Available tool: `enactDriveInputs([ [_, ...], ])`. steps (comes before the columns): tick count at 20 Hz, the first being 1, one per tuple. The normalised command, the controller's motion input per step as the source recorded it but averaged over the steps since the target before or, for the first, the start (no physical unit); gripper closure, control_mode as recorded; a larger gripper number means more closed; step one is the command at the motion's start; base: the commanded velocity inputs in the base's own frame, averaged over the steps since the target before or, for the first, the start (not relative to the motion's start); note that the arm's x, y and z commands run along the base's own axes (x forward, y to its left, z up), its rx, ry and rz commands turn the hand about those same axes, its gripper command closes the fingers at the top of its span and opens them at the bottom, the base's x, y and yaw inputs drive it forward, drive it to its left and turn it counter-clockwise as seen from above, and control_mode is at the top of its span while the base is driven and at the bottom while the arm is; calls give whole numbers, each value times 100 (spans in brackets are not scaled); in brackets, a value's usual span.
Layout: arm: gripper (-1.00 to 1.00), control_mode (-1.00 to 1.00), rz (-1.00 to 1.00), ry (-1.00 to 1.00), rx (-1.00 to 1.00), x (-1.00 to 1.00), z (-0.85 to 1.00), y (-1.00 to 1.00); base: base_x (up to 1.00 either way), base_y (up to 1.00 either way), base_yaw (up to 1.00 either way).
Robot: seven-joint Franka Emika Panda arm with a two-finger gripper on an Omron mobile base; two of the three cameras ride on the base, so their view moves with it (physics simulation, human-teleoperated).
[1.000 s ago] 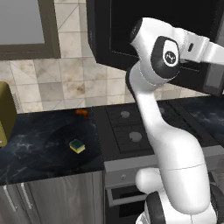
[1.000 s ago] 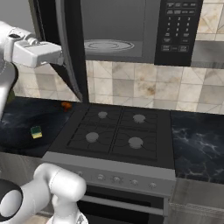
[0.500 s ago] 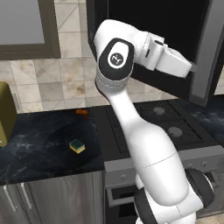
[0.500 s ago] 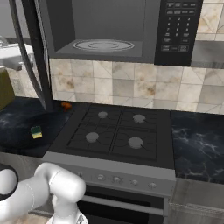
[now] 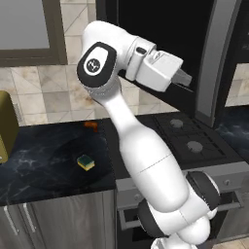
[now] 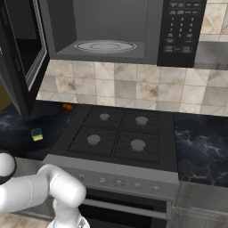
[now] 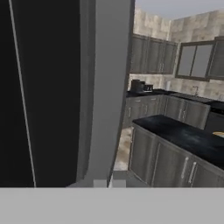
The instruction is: Place the sponge inside the microwave to prepare for sanitizing.
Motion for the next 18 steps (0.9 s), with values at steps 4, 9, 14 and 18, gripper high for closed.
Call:
enactDriveInputs([
  [4,-100,-100,6,0,0,44,0,0,0,0,0],
  [9,-100,-100,5,1,0,0,0,4,0,0,0],
  [14,-100,-100,0,0,0,-69,0,21,0,0,0],
  [18,-100,-100,0,0,0,-88,0,20,0,0,0],
])
